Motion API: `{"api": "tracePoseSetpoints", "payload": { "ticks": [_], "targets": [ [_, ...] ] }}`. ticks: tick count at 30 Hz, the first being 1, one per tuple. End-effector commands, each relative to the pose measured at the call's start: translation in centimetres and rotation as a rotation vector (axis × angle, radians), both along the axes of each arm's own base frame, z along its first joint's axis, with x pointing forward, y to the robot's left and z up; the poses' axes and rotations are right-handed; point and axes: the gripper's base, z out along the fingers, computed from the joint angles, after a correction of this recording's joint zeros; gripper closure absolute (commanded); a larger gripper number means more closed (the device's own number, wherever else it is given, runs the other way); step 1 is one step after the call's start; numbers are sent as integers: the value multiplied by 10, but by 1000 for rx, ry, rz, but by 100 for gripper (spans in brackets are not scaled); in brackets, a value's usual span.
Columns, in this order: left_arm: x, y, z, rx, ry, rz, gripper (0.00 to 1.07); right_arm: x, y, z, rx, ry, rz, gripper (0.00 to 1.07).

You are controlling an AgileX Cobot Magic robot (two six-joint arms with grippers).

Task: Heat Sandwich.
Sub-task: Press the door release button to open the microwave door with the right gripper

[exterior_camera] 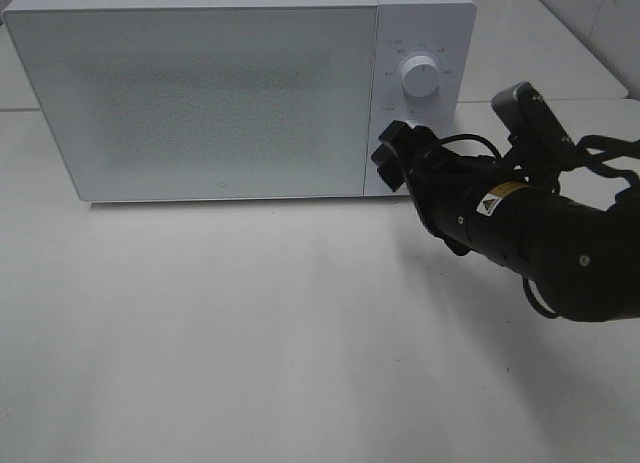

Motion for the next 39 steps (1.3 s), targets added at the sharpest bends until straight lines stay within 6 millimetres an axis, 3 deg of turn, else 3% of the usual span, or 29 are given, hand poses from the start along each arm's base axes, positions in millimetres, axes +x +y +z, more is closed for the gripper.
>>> {"api": "tracePoseSetpoints", "payload": {
  "ticks": [1,7,15,19,24,28,39],
  "targets": [
    [-2,0,0,-4,-27,2,10,-6,1,8,-188,5,150,31],
    [-2,0,0,-4,-27,2,10,-21,0,15,-451,38,387,31],
    [-2,0,0,-4,-27,2,10,-35,2,26,-603,108,631,31],
    [-2,0,0,-4,-27,2,10,-47,4,48,-690,153,829,31],
    [-2,0,0,-4,-27,2,10,-55,0,61,-722,181,895,31],
    [-2,0,0,-4,-27,2,10,-77,-12,91,-761,215,977,31],
    [-2,0,0,-4,-27,2,10,-122,-42,129,-772,199,1030,31]
  ]
}}
